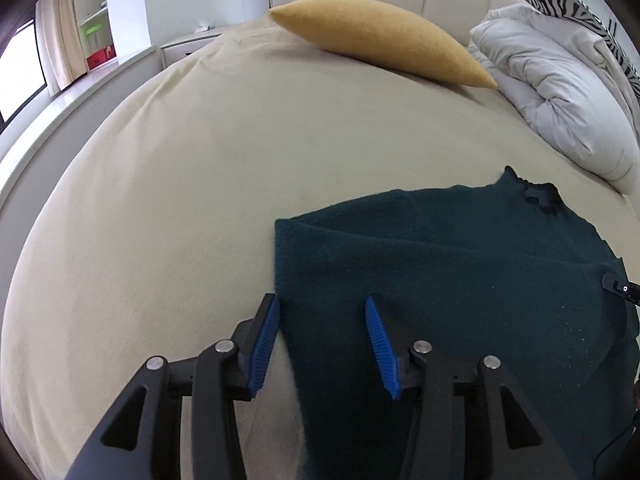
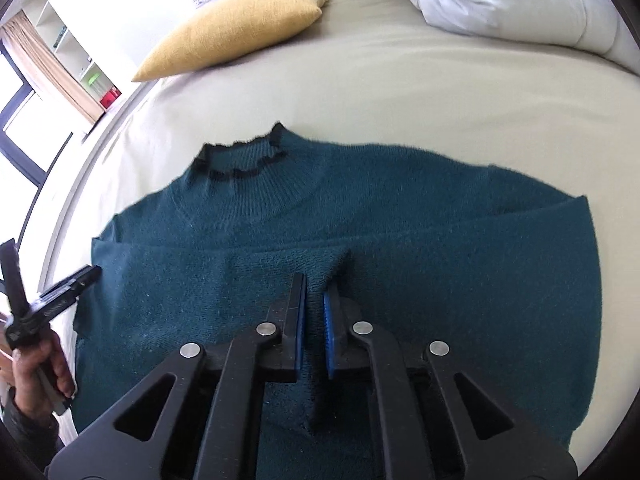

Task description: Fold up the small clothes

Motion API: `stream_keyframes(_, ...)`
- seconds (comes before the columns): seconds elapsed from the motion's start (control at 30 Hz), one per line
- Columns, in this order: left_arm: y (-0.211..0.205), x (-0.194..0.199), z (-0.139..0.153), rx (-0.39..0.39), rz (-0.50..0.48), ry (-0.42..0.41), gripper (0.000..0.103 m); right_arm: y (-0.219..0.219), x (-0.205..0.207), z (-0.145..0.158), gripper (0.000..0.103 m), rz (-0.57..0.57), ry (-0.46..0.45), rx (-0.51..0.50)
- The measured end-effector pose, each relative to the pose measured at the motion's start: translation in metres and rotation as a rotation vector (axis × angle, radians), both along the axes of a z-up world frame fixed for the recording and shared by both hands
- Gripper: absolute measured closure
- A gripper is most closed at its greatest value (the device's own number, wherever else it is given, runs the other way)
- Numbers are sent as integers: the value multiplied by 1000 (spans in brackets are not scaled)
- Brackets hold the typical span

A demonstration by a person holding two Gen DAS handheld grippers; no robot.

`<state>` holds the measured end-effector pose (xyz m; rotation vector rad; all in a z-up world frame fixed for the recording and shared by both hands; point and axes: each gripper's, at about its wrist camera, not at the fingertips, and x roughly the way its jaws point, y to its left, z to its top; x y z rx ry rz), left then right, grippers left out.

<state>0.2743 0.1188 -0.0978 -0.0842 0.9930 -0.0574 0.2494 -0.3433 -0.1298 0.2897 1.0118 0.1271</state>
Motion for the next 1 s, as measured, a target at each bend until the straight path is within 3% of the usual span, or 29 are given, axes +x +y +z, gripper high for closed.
stream_keyframes(0.13,4,-3,-2,5,-11,-15,53,-5,3,2,97,-13,-16,12)
stream_keyframes(0.3,0,-11,-7,26,-15,-48,52,-12,5,-23,96,-12,-5,24)
stream_keyframes(0.4,0,-12,1,41,-7,-44,52,-15,-2,-9,89,-30,7,-7)
stream_keyframes(0.47,-2,-22,12,73,11,-52,54,-15,-17,11,87,-46,-46,-30)
stream_keyframes(0.57,-10,-46,32,106,-14,-122,54,-7,-40,28,87,-16,-108,20)
stream_keyframes(0.63,-17,-58,30,144,-46,-118,54,10,-46,18,87,36,-78,-14)
stream_keyframes(0.7,-21,-51,6,168,-83,-28,50,17,-41,-10,88,53,22,-52)
stream_keyframes(0.77,-11,-47,-2,123,-68,-38,40,12,-46,-18,88,37,-6,-8)
stream_keyframes(0.83,-2,-47,4,73,-47,-27,40,3,-55,-8,88,-16,14,33)
stream_keyframes(0.93,8,-62,19,40,-21,-31,41,-6,-82,21,86,-47,-66,25)
stream_keyframes(1.0,22,-82,32,-22,-5,-52,41,-14,-111,40,73,-45,-118,55)
